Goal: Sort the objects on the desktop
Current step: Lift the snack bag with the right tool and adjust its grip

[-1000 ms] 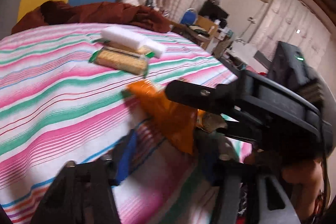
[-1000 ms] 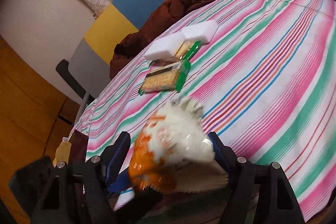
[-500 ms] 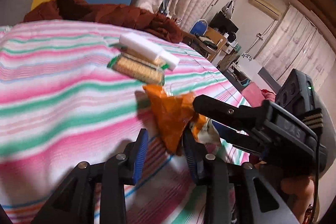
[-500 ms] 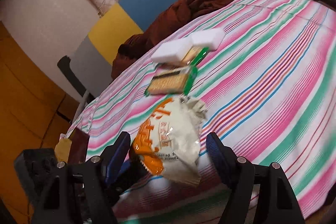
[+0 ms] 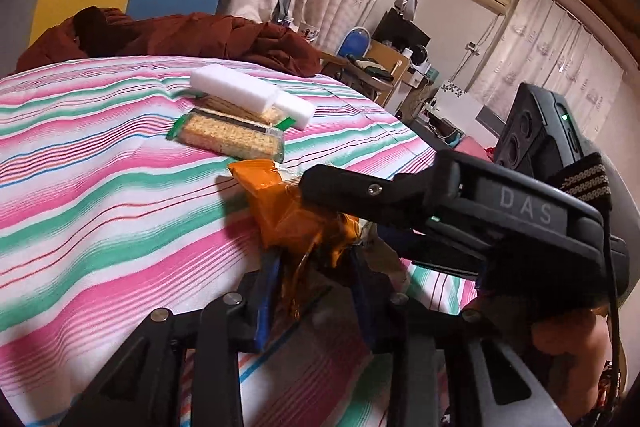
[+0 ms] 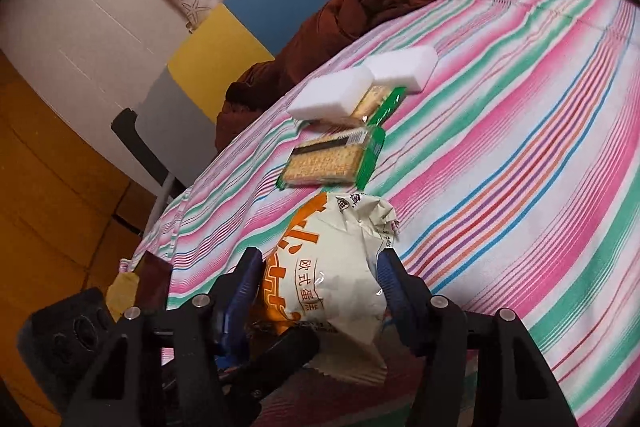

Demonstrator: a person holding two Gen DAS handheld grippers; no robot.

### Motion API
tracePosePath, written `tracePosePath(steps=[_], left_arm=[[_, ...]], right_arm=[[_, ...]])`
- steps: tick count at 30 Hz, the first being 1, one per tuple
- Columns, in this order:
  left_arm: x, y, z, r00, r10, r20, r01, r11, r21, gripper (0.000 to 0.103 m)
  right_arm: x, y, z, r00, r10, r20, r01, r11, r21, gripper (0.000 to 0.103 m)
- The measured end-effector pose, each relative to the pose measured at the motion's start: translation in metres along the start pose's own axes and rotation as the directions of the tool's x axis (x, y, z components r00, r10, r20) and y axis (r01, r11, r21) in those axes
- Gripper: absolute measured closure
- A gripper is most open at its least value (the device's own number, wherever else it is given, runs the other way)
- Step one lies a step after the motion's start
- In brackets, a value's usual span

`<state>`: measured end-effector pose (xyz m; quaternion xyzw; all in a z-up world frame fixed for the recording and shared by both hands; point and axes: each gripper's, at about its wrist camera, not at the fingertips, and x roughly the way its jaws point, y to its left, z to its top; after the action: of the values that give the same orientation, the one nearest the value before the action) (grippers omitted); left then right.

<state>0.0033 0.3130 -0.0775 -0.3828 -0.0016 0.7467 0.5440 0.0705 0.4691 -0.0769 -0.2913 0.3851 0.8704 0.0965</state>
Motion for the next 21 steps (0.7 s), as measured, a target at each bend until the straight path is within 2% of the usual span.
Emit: tracePosePath(steps=[4,8,13,15,18,21], left_arm=[[-0.021,0.01,-0.011,1.0,0.002,0.001,-0.002,0.999,-0.053,0.07],[-0.036,0.026,-0.019,1.0,0.006,0.005,-0.005,0.996,-0.089,0.07],[-0.033,0.038,-0.018,1.0,-0.027,0.012,0.029,0.99,-0.137,0.07],[-0.032,0.036,-0.019,1.0,-0.02,0.014,0.022,0.992,-0.123,0.07],[-0.032,0.035,-0.02,1.0,-0.014,0.017,0.015,0.994,-0.109,0.069],[-0.03,0.037,-0.021,1.0,-0.02,0.016,0.021,0.993,-0.118,0.066]], right_arm=[[0.001,0.003,-0.01,0.996,0.07,-0.061,-0.068,0.997,0.032,0.042],[0.006,0.019,-0.025,0.985,0.123,-0.12,-0.125,0.992,-0.014,0.04],[0.016,0.007,-0.021,0.974,0.192,-0.122,-0.18,0.979,0.1,0.039],[0.017,0.004,-0.015,0.973,0.205,-0.106,-0.192,0.973,0.125,0.033],[0.026,0.005,-0.005,0.977,0.173,-0.121,-0.16,0.981,0.109,0.03],[0.035,0.016,-0.005,0.985,0.108,-0.138,-0.106,0.994,0.026,0.031]])
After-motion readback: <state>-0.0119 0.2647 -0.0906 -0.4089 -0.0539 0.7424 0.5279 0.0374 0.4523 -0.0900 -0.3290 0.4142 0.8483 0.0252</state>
